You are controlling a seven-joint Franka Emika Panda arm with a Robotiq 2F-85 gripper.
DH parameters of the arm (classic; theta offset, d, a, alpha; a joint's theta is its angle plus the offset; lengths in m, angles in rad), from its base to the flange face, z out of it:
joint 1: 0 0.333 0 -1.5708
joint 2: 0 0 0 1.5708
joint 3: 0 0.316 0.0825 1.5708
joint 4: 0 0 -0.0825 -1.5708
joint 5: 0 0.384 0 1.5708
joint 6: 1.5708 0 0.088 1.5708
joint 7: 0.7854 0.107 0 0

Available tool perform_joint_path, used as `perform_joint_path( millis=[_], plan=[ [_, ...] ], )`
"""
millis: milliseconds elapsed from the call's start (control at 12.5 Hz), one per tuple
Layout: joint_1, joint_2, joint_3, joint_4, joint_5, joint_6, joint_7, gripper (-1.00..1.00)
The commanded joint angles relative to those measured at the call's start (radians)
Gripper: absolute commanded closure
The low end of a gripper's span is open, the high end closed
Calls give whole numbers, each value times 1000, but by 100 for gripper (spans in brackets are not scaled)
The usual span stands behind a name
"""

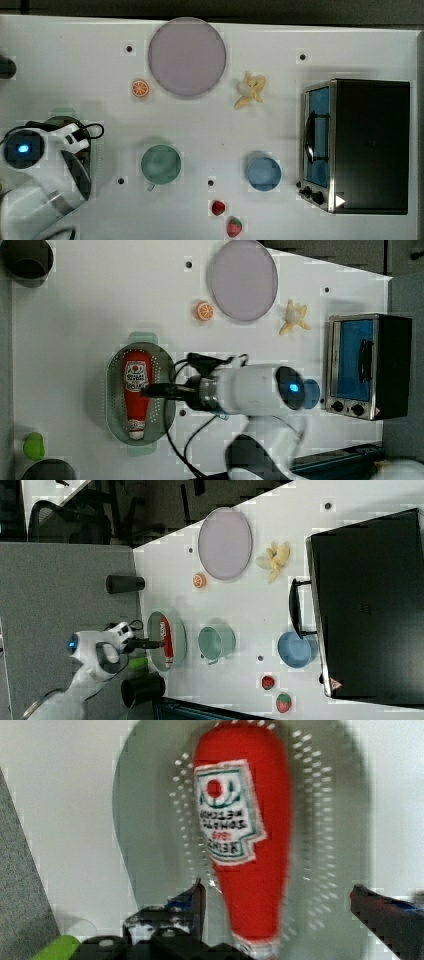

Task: Pick Ketchup from the table and place it in strainer.

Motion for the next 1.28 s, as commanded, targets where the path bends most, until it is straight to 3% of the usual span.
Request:
perform_joint_path(
  millis=[80,320,560,1280],
  plan=[
    [-38,-225,-13,109,8,-215,112,-100],
    [-86,-362,-67,184,9,-551,108,-100],
    [-117,-433,-159,255,8,-731,106,-100],
    [-168,-485,-559,324,-8,-789,95,-100]
  ],
)
